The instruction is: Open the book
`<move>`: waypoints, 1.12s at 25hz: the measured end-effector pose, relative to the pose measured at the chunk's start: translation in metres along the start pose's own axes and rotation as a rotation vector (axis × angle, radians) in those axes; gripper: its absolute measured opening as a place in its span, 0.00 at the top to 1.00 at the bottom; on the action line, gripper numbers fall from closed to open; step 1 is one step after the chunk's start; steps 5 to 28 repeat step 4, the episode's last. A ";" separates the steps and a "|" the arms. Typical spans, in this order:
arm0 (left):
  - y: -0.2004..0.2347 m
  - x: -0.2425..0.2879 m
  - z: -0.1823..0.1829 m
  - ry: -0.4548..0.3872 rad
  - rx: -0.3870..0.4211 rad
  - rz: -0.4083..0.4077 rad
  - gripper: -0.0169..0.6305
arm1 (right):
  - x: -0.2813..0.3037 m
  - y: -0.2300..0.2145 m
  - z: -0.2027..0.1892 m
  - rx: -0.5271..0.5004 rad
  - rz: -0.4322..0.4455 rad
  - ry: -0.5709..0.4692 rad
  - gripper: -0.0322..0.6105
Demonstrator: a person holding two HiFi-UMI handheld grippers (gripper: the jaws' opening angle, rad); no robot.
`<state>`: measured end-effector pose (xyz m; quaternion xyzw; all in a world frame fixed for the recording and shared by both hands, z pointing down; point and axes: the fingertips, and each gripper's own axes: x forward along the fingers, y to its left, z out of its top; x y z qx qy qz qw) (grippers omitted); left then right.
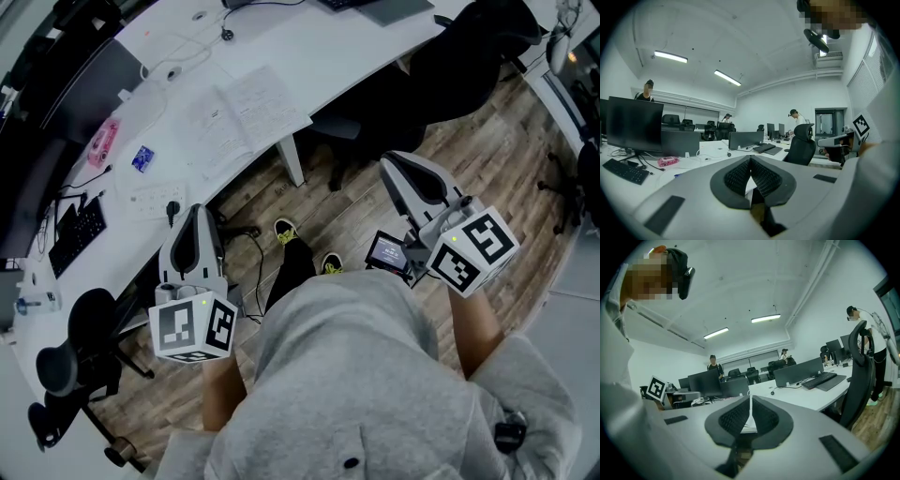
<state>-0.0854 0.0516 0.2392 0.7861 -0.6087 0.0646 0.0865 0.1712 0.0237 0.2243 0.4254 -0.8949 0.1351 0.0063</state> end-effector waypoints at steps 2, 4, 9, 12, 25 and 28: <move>0.003 0.001 -0.001 0.001 -0.004 0.004 0.96 | 0.003 0.001 -0.001 -0.001 0.001 0.002 0.89; 0.004 0.002 -0.003 -0.001 -0.010 0.003 0.96 | 0.005 0.001 -0.002 0.000 0.001 0.005 0.89; 0.004 0.002 -0.003 -0.001 -0.010 0.003 0.96 | 0.005 0.001 -0.002 0.000 0.001 0.005 0.89; 0.004 0.002 -0.003 -0.001 -0.010 0.003 0.96 | 0.005 0.001 -0.002 0.000 0.001 0.005 0.89; 0.004 0.002 -0.003 -0.001 -0.010 0.003 0.96 | 0.005 0.001 -0.002 0.000 0.001 0.005 0.89; 0.004 0.002 -0.003 -0.001 -0.010 0.003 0.96 | 0.005 0.001 -0.002 0.000 0.001 0.005 0.89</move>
